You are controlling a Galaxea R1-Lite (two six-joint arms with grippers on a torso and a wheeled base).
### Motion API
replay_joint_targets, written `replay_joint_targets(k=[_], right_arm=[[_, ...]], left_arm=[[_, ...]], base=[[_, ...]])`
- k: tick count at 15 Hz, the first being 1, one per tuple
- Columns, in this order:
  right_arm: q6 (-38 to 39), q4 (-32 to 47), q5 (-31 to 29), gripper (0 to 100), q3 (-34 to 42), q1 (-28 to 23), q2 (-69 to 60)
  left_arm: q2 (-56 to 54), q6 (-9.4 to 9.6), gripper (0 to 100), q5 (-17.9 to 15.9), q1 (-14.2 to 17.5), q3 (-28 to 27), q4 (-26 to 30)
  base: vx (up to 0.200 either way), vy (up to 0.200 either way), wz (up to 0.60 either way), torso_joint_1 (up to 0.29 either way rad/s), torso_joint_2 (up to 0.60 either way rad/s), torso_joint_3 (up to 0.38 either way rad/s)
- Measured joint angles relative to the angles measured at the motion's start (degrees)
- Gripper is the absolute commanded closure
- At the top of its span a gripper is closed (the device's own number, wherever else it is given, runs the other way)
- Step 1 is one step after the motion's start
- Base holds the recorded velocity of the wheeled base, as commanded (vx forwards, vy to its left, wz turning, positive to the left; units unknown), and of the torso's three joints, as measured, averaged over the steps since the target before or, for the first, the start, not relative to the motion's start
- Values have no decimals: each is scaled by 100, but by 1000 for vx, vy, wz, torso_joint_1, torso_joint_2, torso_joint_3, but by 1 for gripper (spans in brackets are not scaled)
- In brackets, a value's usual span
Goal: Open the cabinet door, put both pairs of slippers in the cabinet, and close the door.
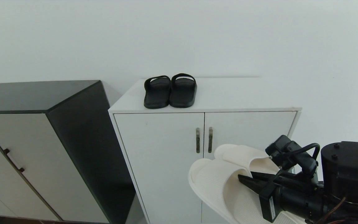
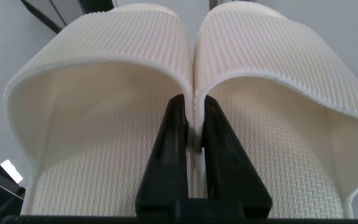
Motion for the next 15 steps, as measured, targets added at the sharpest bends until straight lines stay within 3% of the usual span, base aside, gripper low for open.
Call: replay_joint_targets(k=[6,10,15], right_arm=[[-33,7,7,100,60,0,33],[-72,-1,5,100,140,15,24],[-72,-187,74,100,207,23,30]], left_arm=[[0,22,0,-2,0,0,-5],[0,211,0,-35,0,0,6],[0,195,0,-46,0,0,12]], base=[[0,0,0,-143,476,330],[0,0,0,-100,450,353],[0,0,0,-29,323,278]])
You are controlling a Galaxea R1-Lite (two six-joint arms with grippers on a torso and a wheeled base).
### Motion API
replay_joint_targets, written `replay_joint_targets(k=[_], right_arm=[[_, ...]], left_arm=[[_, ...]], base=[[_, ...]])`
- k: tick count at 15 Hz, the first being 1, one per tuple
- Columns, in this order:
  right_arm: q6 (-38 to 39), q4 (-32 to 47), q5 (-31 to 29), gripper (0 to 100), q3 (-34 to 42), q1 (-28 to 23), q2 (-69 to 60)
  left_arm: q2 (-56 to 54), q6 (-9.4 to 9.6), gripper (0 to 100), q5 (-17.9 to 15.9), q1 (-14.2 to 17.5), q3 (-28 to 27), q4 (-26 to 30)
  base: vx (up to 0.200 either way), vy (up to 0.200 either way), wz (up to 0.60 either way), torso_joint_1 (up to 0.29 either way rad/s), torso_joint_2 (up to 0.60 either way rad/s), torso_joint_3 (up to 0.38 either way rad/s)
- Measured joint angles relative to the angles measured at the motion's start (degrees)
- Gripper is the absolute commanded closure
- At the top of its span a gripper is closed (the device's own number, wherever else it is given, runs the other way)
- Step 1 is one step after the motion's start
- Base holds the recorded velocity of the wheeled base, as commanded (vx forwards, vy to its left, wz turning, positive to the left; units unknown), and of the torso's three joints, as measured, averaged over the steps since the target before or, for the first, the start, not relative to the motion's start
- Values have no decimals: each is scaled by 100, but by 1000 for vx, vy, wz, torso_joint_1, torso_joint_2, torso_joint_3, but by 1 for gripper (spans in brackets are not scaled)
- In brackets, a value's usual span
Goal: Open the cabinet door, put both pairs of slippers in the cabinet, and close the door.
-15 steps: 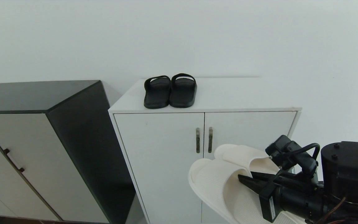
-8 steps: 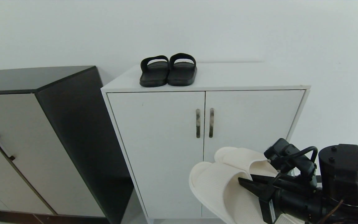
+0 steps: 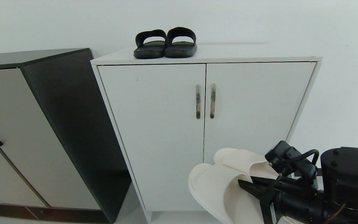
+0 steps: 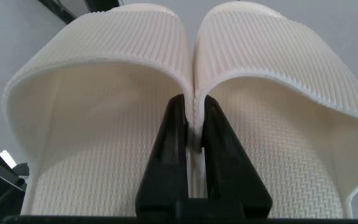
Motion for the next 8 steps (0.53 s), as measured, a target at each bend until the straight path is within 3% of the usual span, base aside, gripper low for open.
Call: replay_joint_targets(k=[1,3,4,6,8], right_arm=[[0,-13,40,100,22,2,2],[-2,-28,56,100,55,5,-1],[-2,-46,57,100,68,5,0],[-5,-66,57,100,90,10,5],[0,-77,65,100,101,18,5]], left_arm=[[11,0,0,2,0,0,-6],[68,235,0,-33,-9,-11,-17],[132,262,0,-50,-9,-82,-22],[400,132,0,-79,-9,-350,-51],[920,-9,0,-347,-41,-652,-229]], base=[[0,0,0,0,0,0],[0,0,0,0,0,0],[0,0,0,0,0,0],[0,0,0,0,0,0],[0,0,0,0,0,0]])
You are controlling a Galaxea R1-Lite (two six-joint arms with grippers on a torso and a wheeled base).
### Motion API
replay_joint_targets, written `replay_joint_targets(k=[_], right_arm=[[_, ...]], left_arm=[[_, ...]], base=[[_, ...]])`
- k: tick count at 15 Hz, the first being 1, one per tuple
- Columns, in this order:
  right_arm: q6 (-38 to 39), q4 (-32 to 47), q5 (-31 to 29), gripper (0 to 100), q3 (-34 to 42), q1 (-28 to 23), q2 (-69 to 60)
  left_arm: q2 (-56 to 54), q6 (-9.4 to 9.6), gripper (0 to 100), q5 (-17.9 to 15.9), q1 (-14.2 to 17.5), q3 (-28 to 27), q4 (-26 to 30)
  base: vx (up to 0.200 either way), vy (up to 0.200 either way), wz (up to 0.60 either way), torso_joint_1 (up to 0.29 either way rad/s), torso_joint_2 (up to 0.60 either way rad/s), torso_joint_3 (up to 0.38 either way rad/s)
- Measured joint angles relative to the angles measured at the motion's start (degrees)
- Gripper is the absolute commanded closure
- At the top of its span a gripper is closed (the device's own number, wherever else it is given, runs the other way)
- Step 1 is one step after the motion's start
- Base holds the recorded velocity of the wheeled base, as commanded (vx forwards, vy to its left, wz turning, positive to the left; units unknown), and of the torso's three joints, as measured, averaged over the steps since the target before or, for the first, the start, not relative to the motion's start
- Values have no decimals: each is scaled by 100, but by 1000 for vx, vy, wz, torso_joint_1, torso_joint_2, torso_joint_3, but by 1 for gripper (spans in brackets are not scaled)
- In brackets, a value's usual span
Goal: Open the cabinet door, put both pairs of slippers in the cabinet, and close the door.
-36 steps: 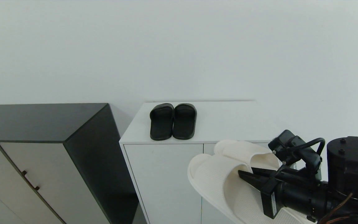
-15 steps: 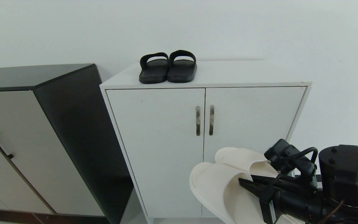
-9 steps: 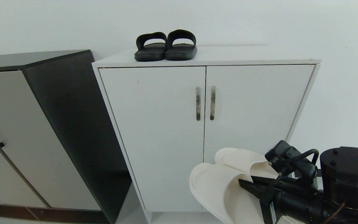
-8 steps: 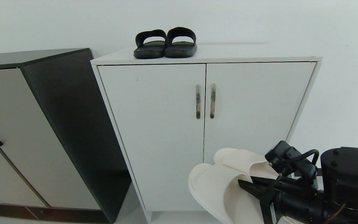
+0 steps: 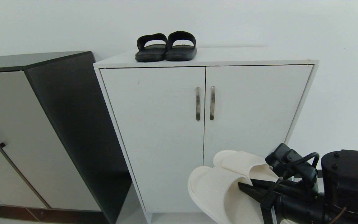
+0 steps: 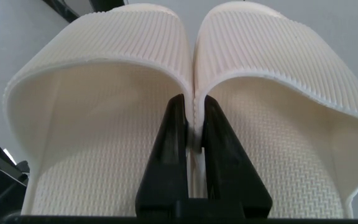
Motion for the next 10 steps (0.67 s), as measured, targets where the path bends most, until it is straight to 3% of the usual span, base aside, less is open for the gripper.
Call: replay_joint_targets(k=[3,6,7,10], right_arm=[[1,-11,85,100,5,2,0],[-2,-126,110,100,52,2,-2],[-10,-162,110,100,66,-5,2],[-13,-172,107,100,83,-5,9]], left_arm=[[959,30,0,-802,-52,-273,-575],[2010,44,0,-2029,-139,-590,-931],[2376,50,0,-2204,-213,-719,-967],[3487,5,0,-2433,-863,-1145,-1440]], base=[[0,0,0,0,0,0],[0,0,0,-10,167,103],[0,0,0,7,76,46],[0,0,0,1,17,7]])
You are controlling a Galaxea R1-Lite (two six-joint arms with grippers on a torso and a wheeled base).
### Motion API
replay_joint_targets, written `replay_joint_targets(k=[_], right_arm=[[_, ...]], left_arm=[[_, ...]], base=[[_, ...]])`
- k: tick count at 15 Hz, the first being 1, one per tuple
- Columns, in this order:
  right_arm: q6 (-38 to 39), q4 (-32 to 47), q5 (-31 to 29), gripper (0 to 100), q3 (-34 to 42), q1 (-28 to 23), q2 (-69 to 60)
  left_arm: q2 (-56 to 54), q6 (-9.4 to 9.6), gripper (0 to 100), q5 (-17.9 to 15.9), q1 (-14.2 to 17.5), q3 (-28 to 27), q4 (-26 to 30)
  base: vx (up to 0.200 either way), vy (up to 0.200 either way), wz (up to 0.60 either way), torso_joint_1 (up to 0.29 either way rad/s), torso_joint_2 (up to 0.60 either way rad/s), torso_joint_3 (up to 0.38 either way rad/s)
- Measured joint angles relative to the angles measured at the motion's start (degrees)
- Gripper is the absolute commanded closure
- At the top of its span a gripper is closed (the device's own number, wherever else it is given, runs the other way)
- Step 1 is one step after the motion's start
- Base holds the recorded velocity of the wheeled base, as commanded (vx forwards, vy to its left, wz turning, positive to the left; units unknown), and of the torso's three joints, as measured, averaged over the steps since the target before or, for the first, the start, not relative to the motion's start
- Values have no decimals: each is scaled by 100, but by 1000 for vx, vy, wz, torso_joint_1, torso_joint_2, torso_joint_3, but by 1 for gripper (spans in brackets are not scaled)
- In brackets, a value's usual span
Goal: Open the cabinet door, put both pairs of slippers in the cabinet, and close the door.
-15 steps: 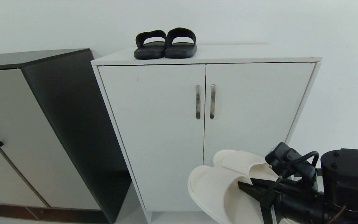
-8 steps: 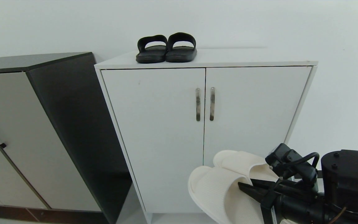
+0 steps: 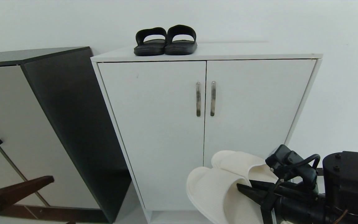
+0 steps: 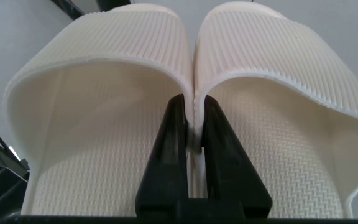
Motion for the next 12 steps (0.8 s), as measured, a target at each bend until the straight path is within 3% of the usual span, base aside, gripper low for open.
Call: replay_joint_targets(k=[2,3,5,6,8,12], right_arm=[[0,0,-2,100,0,-4,13],[0,0,-6,100,0,-4,33],[0,-1,-9,100,0,-15,88],[0,0,-16,100,-13,-15,116],[4,-1,-16,100,-22,-24,155],[4,-4,7,100,-9,-20,195]], left_arm=[[806,-71,0,87,-529,-157,-756],[1195,-201,0,268,-839,-254,-1147],[1919,-764,0,752,-1630,-650,-1725],[2233,-902,0,881,-1903,-942,-1833],[2840,-1013,0,981,-2275,-1576,-1933],[3780,-1169,0,1012,-2655,-2669,-1952]], base=[[0,0,0,0,0,0],[0,0,0,0,0,0],[0,0,0,0,0,0],[0,0,0,0,0,0],[0,0,0,0,0,0],[0,0,0,0,0,0]])
